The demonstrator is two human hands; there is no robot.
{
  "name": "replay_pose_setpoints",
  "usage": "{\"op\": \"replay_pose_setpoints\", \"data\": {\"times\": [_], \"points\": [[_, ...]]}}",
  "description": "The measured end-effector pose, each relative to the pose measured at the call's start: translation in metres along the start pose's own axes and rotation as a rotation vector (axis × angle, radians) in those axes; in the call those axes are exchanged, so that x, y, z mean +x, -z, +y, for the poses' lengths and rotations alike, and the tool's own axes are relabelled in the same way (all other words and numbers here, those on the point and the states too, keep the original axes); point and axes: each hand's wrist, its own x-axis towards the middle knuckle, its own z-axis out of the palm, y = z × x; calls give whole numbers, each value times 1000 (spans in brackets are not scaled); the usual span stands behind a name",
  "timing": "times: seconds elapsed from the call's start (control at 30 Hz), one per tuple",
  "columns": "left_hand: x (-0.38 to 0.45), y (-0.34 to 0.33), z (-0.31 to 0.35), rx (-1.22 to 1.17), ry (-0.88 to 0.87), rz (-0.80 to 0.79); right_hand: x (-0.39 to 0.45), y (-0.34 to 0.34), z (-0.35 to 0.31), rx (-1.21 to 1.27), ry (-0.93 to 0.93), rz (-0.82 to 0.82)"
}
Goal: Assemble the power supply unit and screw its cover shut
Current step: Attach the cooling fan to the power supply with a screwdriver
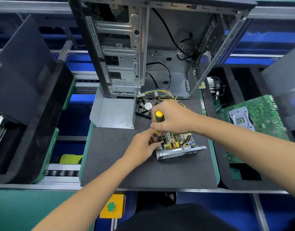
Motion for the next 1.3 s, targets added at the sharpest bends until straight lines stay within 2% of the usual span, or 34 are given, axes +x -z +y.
{"op": "replay_pose_setpoints", "data": {"times": [0.23, 0.5, 0.73, 0.87, 1.0, 1.3], "points": [[-11, -16, -5, 21, 41, -37, -16, -15, 8, 12, 22, -45], [-15, -27, -16, 93, 137, 51, -22, -27, 14, -55, 44, -90], [-11, -21, -19, 129, 69, -25, -22, -34, 12, -160, 103, -140], [-10, -16, -16, 86, 61, -55, -23, -33, 8, -198, 149, -187], [-13, -14, -15, -15, 60, -15, -24, -32, 6, -214, 170, -208], [-16, -19, -13, -35, 101, -17, -31, -24, 12, -213, 182, -257]]}}
